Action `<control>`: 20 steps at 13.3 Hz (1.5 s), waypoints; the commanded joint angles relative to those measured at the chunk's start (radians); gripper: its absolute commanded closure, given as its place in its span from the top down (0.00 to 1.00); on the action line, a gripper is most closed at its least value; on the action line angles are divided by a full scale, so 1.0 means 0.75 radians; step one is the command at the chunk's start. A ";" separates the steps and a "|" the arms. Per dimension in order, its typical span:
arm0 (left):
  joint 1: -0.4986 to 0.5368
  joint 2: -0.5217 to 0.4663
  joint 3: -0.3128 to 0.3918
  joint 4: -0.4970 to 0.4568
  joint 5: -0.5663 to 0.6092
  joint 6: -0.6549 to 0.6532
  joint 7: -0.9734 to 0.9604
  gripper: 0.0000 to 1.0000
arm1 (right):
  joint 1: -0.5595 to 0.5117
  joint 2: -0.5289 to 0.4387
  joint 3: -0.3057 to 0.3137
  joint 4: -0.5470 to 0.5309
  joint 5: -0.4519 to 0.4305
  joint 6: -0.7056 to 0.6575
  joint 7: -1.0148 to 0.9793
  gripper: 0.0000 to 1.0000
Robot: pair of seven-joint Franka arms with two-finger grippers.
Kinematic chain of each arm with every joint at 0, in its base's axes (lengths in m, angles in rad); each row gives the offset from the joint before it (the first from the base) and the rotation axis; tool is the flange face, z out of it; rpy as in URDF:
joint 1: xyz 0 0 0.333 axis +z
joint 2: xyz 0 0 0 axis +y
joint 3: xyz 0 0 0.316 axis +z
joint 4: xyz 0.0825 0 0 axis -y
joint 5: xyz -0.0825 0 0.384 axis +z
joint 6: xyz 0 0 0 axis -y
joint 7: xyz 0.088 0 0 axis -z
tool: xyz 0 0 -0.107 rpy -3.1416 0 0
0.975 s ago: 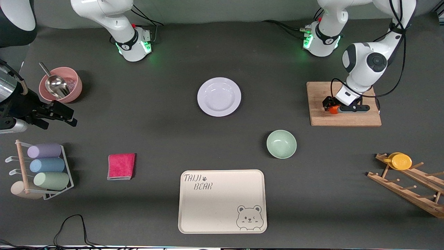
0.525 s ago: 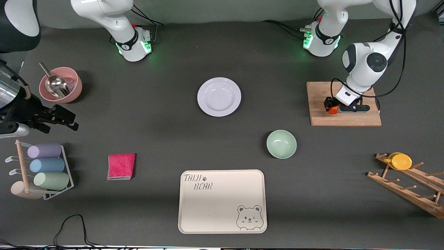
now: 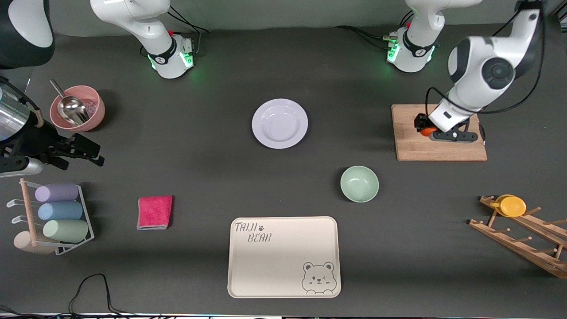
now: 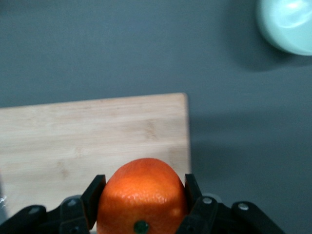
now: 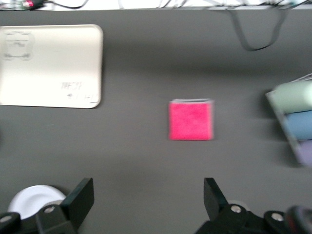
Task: Place orange and plate with both arms
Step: 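Carry the orange with the left gripper over the white plate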
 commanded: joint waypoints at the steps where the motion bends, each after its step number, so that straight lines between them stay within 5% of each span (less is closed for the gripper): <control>1: -0.090 0.012 0.008 0.356 -0.085 -0.413 -0.093 0.00 | -0.011 0.010 -0.024 -0.073 0.248 -0.004 -0.006 1.00; 7: -0.372 0.055 -0.001 0.558 -0.296 -0.420 -0.562 0.00 | -0.015 0.097 -0.034 -0.186 0.521 -0.011 -0.014 1.00; 11: -0.493 0.188 -0.162 0.611 -0.268 -0.214 -0.984 0.00 | -0.080 0.226 -0.034 -0.196 0.764 -0.076 -0.088 1.00; 15: -0.511 0.386 -0.397 0.633 -0.035 0.027 -1.407 0.00 | -0.113 0.322 -0.034 -0.200 0.838 -0.105 -0.271 1.00; 20: -0.657 0.711 -0.426 0.727 0.310 0.181 -1.831 0.00 | -0.190 0.406 -0.038 -0.302 1.050 -0.098 -0.466 1.00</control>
